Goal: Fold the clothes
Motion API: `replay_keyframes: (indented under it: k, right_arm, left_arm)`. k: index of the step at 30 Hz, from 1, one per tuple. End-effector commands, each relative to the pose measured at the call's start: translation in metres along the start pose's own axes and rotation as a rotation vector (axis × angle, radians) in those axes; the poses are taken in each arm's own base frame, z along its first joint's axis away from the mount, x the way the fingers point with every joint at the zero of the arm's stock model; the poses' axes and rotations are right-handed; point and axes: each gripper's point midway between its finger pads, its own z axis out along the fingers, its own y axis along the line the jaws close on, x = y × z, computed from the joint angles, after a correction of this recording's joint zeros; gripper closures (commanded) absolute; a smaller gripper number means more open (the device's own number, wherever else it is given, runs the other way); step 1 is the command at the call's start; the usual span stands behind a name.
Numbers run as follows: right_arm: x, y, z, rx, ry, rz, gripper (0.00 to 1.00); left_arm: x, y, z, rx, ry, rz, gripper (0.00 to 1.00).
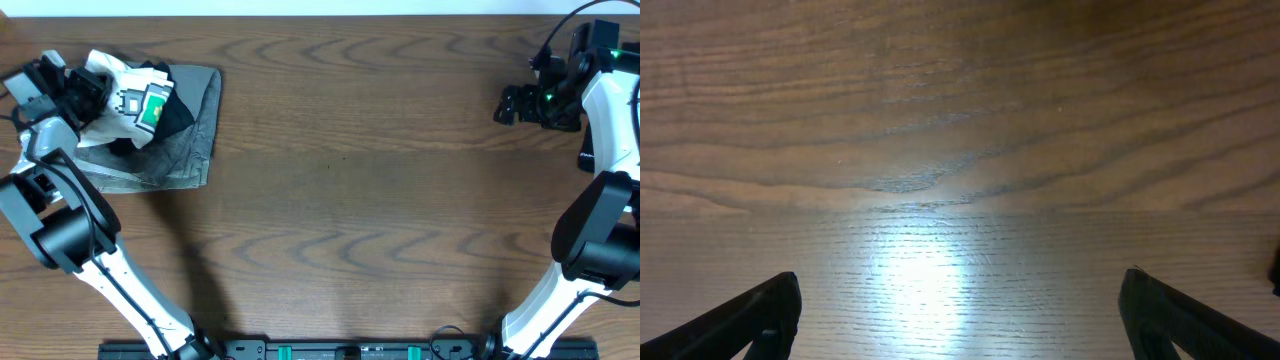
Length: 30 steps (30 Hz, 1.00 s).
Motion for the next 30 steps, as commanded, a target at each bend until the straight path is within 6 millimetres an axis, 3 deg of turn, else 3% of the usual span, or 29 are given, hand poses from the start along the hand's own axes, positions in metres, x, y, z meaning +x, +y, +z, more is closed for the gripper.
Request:
replay_keyframes:
  k: [1,5,10,14,20,24,27,28,30]
  right_arm:
    - [-0.001,-0.002,-0.002,0.001,-0.006,0.018,0.01]
    - [-0.001,-0.002,-0.002,0.001,-0.006,0.017,0.01]
    - [-0.001,-0.002,-0.002,0.001,-0.006,0.018,0.01]
    - [-0.001,-0.002,-0.002,0.001,-0.006,0.017,0.01]
    - [-0.001,-0.002,-0.002,0.001,-0.006,0.017,0.01]
    - [-0.001,-0.002,-0.002,0.001,-0.006,0.017,0.01]
    - [-0.001,-0.002,-0.002,0.001,-0.006,0.018,0.01]
    - [-0.001,-0.002,-0.002,0.001,-0.006,0.018,0.01]
    - [-0.001,-0.002,-0.002,0.001,-0.006,0.018,0.01]
  left_arm:
    - [-0.041,-0.098,-0.056,0.114,-0.108,0.127,0.93]
    - [-0.036,-0.159,-0.094,0.153,-0.109,0.167,0.90]
    - [0.017,-0.210,-0.111,0.163,0.026,0.155,0.88]
    - [0.068,-0.226,-0.103,0.142,0.166,0.147,0.87]
    - [0.118,-0.212,-0.090,-0.015,0.288,0.113,0.83]
    - [0.138,-0.209,-0.090,-0.060,0.338,0.108,0.47]
    - [0.145,-0.205,-0.092,-0.077,0.364,0.097,0.09]
    - [0.147,-0.204,-0.093,-0.085,0.372,0.091,0.02]
    - [0.148,-0.203,-0.094,-0.089,0.378,0.088,0.02]
